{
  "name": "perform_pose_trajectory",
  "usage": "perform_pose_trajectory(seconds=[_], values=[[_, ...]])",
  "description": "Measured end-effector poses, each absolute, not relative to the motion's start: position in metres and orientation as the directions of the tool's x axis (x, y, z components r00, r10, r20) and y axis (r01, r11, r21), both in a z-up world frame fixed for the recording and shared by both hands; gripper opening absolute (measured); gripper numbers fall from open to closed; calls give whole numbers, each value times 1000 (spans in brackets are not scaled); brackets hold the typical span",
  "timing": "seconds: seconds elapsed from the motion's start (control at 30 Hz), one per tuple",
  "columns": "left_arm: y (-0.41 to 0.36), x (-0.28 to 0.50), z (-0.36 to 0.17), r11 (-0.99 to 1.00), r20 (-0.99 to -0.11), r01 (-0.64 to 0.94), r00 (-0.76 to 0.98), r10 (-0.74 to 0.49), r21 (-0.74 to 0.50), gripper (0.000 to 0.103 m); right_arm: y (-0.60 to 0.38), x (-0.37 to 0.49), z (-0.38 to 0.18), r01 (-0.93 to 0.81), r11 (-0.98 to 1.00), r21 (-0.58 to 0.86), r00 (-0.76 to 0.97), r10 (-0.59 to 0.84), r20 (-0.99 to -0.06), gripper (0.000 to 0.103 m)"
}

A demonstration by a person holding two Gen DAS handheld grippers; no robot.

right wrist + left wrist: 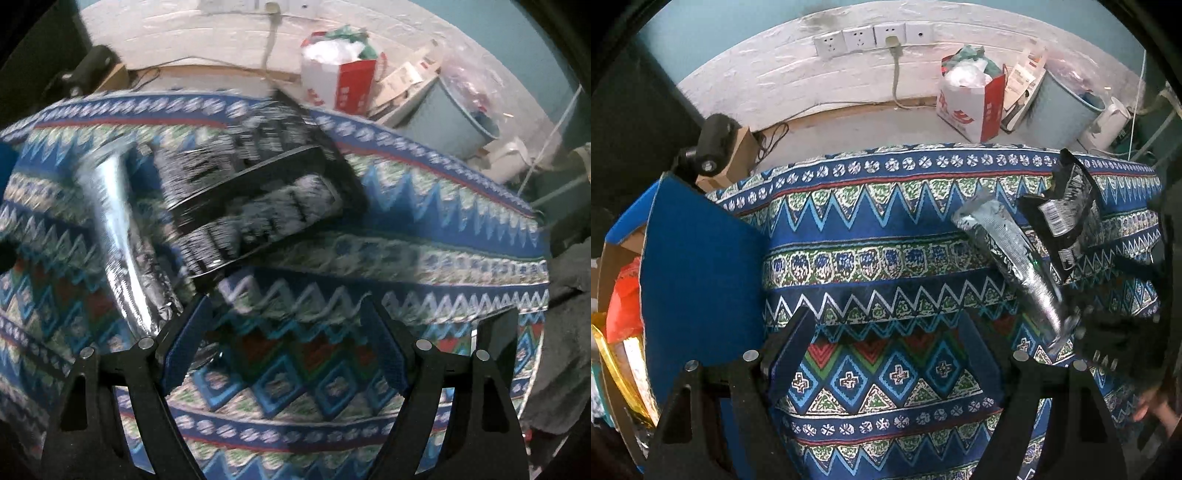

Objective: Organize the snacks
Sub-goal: 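Grasp the silver foil bar with the left tool while the right tool grasps the black snack bag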

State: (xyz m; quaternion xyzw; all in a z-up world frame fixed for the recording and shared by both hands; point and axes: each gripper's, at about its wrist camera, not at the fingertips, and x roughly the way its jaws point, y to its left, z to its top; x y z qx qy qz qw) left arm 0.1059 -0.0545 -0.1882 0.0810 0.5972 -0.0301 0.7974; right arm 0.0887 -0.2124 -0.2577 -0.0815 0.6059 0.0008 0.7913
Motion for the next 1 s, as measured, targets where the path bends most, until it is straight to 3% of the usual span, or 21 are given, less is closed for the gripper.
perform_pose_trajectory(seconds=[0.4,0.83,1.0], values=[[-44,103,-188,992,-963,114,267,29,61,81,-164,65,-258,-163,986,33,212,68,-975,82],[-87,109,-204,981,-973,193,225,-53,-9,81,-253,60,-234,73,992,106,250,84,-965,82],[-105,114,-217,972,-978,235,209,-22,29,81,-266,56,-230,96,988,123,254,96,-962,82]])
